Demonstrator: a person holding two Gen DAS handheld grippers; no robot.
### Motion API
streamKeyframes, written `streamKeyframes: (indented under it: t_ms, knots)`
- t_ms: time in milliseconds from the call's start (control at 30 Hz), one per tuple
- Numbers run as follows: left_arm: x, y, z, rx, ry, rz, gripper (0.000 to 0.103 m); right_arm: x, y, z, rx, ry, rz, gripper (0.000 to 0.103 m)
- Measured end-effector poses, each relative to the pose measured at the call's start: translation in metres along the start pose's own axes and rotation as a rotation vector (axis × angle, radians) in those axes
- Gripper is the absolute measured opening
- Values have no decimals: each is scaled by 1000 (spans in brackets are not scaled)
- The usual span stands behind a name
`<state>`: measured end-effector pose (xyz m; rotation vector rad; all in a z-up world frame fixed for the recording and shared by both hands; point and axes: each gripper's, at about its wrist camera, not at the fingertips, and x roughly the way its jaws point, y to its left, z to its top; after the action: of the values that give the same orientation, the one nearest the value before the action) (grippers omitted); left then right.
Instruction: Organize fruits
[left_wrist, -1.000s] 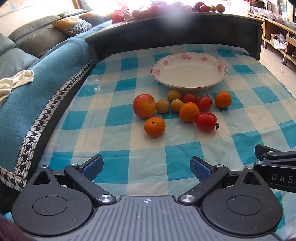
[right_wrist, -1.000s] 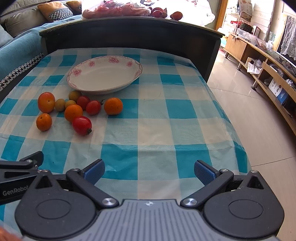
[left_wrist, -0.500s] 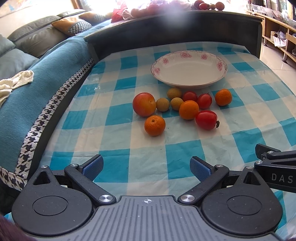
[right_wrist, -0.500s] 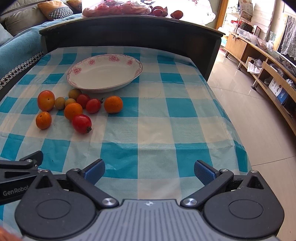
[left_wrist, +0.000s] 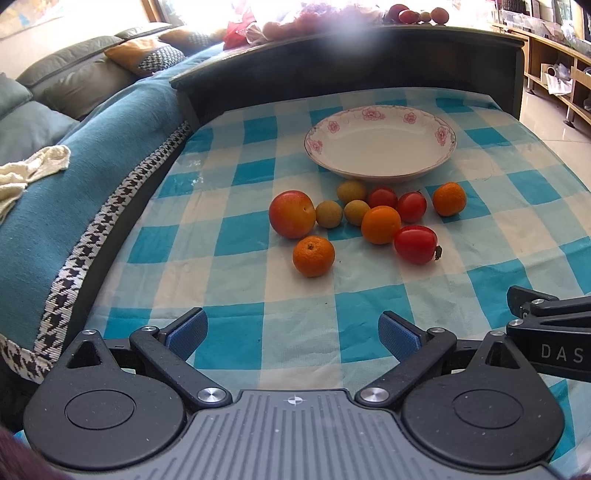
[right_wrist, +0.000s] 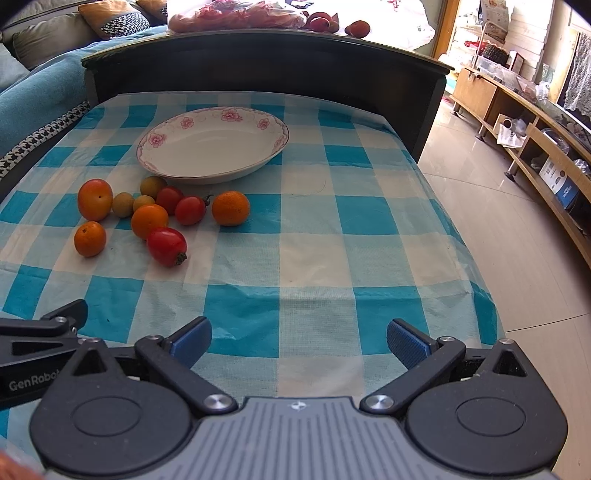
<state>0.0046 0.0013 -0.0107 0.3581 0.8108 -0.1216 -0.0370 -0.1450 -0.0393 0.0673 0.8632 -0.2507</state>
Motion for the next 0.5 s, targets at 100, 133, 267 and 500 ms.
streamKeyframes:
  t_ms: [100,133,267,500]
  knots:
    - [-1,3,4,-6,-28,2,99,0,1,8,-6,-6,33,99]
    - [-1,4,6,-1,-32,3,98,0,1,10,-4,-9,47,97]
    - [3,6,13,6,-31,6,98,3,4,20,1,-13,90,90]
    - [15,22,18,-39,-3,-5,99,17,12,39,-14,-14,231,78]
